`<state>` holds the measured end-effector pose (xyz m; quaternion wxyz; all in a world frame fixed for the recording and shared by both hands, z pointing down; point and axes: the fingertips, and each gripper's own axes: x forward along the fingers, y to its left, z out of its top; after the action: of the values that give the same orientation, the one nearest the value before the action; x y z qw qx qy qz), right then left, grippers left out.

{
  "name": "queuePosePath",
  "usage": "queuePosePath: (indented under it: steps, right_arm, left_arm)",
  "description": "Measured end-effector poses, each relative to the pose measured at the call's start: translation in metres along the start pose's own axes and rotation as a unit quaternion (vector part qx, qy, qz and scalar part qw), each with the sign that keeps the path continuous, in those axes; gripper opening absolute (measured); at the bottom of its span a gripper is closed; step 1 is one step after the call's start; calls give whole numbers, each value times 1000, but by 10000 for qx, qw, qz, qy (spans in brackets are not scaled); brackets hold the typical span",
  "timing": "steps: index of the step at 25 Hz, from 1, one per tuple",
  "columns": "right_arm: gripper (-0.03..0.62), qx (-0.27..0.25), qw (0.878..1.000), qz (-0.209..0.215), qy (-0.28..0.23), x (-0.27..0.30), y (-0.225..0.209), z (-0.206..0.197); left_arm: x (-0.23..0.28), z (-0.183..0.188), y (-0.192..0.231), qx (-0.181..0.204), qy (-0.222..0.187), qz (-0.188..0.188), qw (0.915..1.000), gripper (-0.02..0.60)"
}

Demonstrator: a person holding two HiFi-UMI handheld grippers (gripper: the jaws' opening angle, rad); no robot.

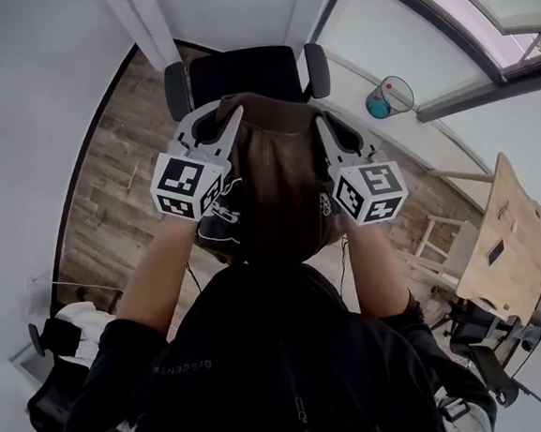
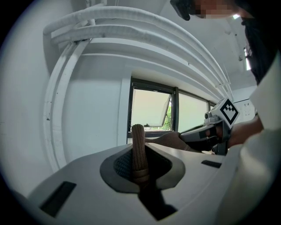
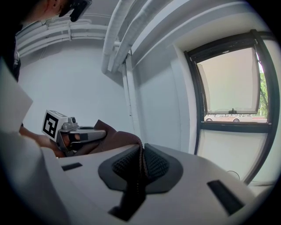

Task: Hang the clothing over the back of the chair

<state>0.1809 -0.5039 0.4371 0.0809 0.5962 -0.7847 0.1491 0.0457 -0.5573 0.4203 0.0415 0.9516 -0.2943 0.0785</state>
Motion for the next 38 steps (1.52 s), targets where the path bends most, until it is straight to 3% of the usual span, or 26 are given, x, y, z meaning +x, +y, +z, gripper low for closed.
queuePosePath:
  steps: [19, 29, 34, 38]
  right_arm:
    - [87, 361, 9976, 53, 584, 27, -17, -46]
    - [122, 632, 9933, 128, 959, 33, -24, -68]
    - [172, 725, 9905, 128, 1163, 37, -27, -78]
    - [253, 861, 9875, 134, 1310, 38, -34, -83]
  left_arm:
    - [22, -50, 6, -228, 544, 18, 9983, 49]
    - [31, -75, 5, -538, 898, -50, 9945, 51]
    - [34, -85, 10, -586, 1083, -29, 9924, 151]
    - [34, -83, 14, -568, 1077, 46, 9925, 216]
